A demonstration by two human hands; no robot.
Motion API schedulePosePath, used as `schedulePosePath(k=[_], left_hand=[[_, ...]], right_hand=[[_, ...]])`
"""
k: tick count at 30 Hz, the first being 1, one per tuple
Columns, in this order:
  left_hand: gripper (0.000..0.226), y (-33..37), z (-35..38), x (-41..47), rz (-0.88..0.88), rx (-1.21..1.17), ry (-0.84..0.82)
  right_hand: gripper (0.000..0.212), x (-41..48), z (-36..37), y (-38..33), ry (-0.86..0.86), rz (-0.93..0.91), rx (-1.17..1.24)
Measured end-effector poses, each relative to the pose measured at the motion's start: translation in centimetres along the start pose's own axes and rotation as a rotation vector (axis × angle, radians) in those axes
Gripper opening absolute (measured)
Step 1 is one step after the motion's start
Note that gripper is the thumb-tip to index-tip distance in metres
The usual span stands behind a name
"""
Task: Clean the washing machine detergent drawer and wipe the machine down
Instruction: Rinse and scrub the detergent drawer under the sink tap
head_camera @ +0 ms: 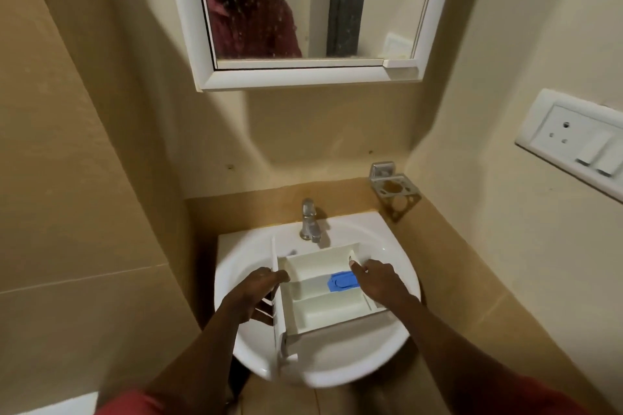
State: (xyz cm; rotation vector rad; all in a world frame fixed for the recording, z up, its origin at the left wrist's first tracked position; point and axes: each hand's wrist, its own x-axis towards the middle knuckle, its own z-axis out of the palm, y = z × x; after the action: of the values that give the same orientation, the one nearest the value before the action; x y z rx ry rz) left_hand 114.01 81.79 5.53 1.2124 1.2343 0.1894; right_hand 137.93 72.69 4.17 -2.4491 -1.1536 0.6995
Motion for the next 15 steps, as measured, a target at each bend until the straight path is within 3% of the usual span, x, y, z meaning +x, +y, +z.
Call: schedulePosePath(k=[6,9,11,15], left_hand=[[0.046,0.8,1.3,2.4,-0.072,-0.021,0.065],[0.053,0.8,1.9,3.5,-0.089,-0.019,0.091],[0.046,0.8,2.1,4.1,-0.1,-0.025,0.097],[0.053,0.2,2.2,4.6,-0.112,-0.062,0.102]], right_hand=[[0.057,5.8,0.7,0.6,-0.133,-0.015,-0.091],[0.057,8.3,0.3,0.2,-0.126,-0.021,-0.186],[0.052,9.7,-0.1,-0.6,-0.094,-0.07,-0.217],[0.044,11.9,-0.7,-3.3,-0.026,-0.18,-0.106]])
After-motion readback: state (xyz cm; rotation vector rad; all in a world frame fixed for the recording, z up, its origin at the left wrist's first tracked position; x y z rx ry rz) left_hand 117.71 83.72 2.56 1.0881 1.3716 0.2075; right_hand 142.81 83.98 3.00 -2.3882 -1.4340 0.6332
